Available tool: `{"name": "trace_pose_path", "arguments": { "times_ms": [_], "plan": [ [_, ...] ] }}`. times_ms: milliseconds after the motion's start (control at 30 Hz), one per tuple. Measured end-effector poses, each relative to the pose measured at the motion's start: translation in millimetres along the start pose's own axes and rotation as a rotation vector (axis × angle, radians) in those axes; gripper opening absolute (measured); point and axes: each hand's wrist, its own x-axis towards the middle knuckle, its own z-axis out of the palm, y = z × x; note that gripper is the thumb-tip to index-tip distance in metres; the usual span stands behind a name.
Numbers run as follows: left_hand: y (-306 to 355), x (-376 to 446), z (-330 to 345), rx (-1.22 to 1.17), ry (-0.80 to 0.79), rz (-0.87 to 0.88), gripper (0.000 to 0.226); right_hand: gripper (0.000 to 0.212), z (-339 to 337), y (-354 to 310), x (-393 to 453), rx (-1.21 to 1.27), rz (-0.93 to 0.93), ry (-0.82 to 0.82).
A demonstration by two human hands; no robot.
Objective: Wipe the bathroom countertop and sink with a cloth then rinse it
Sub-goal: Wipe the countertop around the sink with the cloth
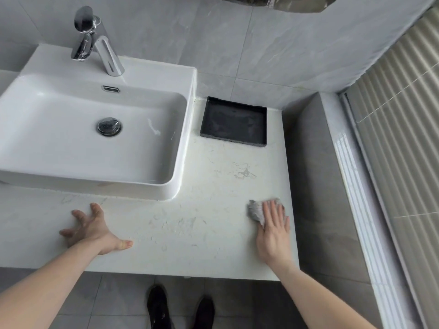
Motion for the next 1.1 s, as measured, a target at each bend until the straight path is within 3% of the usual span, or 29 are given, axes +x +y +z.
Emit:
{"name": "trace_pose_path", "arguments": {
  "times_ms": [100, 233, 333, 467, 600, 800, 967, 1100],
  "plan": [
    [0, 0, 0, 0.004, -0.006, 0.002, 0.166, 0.056, -22, 34, 1, 0.043, 0.092, 0.068],
    [-1, 3, 1, -0.006, -0.019, -0.006, 0.168, 0.052, -32, 16, 1, 0.171, 0.169, 0.156],
    [-1, 7, 2, -0.012, -0.027, -0.007, 0.171, 0.053, -6, -29, 1, 0.173, -0.052, 0.097],
    [-3, 12, 4, 0.004, -0.031, -0.006, 0.174, 0.062, 33, -106, -17, 0.111, -0.290, -0.102],
    [-4, 13, 5, -0.007, -0.044, -0.005, 0.174, 0.069, 49, -118, -36, -0.083, -0.398, -0.151],
    [-4, 12, 5, -0.021, -0.049, -0.002, 0.172, 0.068, 17, -24, -29, -0.140, -0.165, -0.041],
    [-5, 13, 5, -0.032, -0.045, 0.004, 0.172, 0.062, -15, 63, -30, 0.047, 0.137, -0.011],
    [-6, 19, 6, -0.012, -0.053, -0.006, 0.176, 0.060, -16, 63, -48, 0.198, 0.239, 0.017]
  ]
}}
